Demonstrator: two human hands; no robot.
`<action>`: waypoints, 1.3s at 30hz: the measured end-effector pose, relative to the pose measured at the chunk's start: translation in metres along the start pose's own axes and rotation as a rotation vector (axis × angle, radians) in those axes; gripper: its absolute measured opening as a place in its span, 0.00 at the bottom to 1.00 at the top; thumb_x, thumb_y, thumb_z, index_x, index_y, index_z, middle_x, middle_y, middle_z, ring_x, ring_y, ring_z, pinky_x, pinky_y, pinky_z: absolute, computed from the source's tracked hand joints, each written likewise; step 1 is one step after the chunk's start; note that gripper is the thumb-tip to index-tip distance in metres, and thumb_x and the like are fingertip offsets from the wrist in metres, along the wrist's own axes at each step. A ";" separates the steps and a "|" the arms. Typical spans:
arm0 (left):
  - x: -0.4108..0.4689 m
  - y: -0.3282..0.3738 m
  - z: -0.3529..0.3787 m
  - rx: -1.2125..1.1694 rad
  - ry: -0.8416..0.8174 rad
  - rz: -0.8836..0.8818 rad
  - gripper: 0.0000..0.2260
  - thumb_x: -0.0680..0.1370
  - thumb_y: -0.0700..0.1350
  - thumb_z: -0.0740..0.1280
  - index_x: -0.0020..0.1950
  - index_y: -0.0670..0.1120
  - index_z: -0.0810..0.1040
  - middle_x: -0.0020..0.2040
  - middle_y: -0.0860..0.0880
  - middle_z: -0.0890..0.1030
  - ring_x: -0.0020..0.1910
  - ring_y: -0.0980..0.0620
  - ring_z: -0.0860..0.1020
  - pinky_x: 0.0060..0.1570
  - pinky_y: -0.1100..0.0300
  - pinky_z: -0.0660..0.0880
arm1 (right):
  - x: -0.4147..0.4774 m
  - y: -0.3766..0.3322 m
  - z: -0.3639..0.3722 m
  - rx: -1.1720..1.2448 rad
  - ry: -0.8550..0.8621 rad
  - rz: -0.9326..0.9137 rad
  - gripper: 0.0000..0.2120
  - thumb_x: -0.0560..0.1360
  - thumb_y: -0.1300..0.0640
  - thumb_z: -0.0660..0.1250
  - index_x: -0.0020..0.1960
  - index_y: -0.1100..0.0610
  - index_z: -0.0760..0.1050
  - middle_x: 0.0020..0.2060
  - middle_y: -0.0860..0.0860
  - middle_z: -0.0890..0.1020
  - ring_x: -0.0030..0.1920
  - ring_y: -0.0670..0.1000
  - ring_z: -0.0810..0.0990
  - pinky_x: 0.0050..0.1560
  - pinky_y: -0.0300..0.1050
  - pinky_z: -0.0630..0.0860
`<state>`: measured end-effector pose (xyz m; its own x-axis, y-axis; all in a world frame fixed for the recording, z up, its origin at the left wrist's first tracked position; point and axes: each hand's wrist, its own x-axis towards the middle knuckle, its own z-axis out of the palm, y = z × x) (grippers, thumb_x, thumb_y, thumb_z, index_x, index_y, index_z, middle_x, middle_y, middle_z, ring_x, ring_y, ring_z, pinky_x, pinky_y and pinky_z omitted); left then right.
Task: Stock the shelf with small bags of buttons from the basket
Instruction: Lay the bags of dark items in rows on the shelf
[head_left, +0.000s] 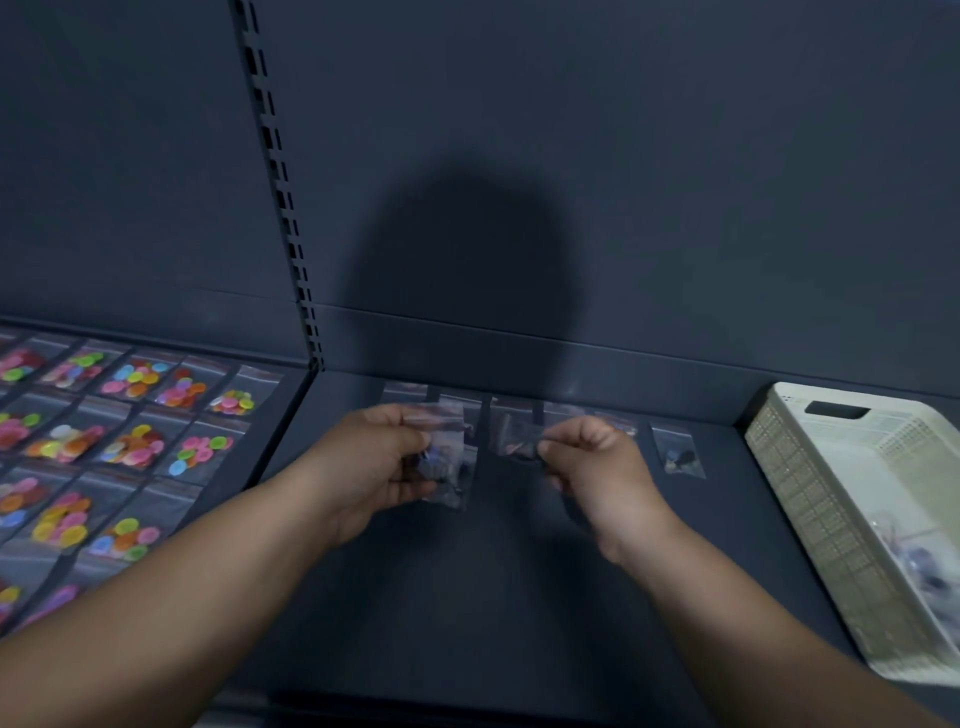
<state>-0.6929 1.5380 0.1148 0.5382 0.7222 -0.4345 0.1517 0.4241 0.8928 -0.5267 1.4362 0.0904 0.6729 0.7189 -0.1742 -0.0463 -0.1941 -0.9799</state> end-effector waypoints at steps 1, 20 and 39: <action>0.000 0.001 -0.001 -0.007 0.009 0.004 0.10 0.79 0.34 0.59 0.48 0.46 0.77 0.40 0.45 0.80 0.36 0.50 0.79 0.32 0.60 0.78 | 0.002 0.005 -0.004 -0.116 0.050 -0.094 0.13 0.73 0.68 0.67 0.35 0.54 0.73 0.30 0.48 0.76 0.30 0.44 0.71 0.32 0.36 0.69; -0.004 0.003 0.001 -0.060 0.010 0.000 0.08 0.79 0.34 0.59 0.48 0.44 0.76 0.41 0.44 0.81 0.37 0.49 0.79 0.33 0.60 0.79 | -0.013 0.046 -0.022 -1.133 -0.343 -0.630 0.23 0.76 0.50 0.49 0.64 0.53 0.75 0.64 0.49 0.76 0.64 0.53 0.73 0.67 0.44 0.66; -0.007 0.000 0.036 0.012 -0.099 0.035 0.10 0.78 0.30 0.59 0.51 0.42 0.77 0.42 0.44 0.82 0.37 0.51 0.82 0.39 0.59 0.81 | -0.018 0.012 -0.013 -0.230 -0.184 -0.247 0.08 0.78 0.57 0.63 0.42 0.56 0.78 0.32 0.43 0.76 0.35 0.40 0.72 0.39 0.35 0.69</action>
<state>-0.6668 1.5132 0.1226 0.6223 0.6788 -0.3897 0.1412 0.3924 0.9089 -0.5299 1.4120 0.0826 0.4986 0.8663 0.0290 0.2814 -0.1301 -0.9507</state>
